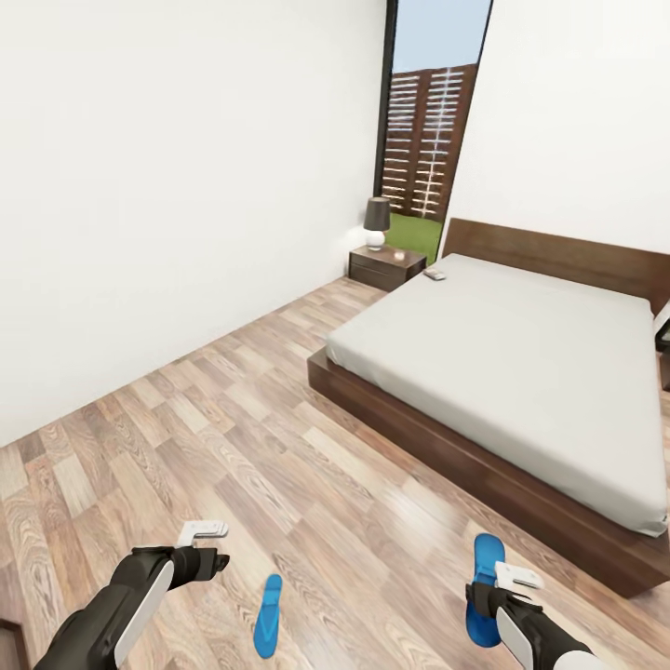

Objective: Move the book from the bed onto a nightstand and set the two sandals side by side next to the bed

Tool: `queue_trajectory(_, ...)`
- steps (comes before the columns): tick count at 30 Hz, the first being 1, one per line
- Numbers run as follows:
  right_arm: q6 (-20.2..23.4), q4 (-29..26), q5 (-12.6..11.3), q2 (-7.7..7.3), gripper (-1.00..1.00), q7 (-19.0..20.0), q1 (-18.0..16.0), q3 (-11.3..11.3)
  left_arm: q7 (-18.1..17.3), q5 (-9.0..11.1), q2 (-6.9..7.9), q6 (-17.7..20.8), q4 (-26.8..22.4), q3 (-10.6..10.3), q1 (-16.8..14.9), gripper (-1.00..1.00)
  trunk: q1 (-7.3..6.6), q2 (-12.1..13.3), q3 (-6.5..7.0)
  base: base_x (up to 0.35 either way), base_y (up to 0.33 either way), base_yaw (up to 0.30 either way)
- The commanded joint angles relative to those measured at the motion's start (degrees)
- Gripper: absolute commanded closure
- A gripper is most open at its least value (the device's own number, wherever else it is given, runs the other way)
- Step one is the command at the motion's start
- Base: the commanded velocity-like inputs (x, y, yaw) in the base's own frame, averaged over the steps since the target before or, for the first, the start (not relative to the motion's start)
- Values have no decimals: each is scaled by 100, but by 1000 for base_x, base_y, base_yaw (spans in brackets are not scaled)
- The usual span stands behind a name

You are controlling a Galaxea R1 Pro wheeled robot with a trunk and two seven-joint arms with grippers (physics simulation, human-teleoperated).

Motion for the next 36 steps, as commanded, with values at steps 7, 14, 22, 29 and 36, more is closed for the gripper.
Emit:
queue_trajectory(7, 30, -15, -40, 1, 100, -14, -3, -12, 1, 4, 5, 20, 3, -16, -2, -100, 4, -11, -11, 107, 139, 0)
queue_trajectory(14, 30, -15, -40, -1, 100, -14, -2, -12, 11, 4, 10, 18, 9, -204, -5, -100, 4, -11, -11, 102, 22, 0)
queue_trajectory(22, 30, -15, -40, 5, 100, -14, -2, -12, 22, 4, 7, -129, 18, -337, -4, -100, 4, -11, -11, 75, 3, 0)
queue_trajectory(29, 30, -15, -40, 7, 100, -14, -4, -12, 21, 4, 11, -189, 23, -351, -4, -100, 4, -11, -11, 71, 19, 0)
queue_trajectory(36, 30, -15, -40, 15, 100, -14, -2, -12, 23, 4, 9, -204, 31, -352, -3, -100, 4, -11, -11, 112, 54, 0)
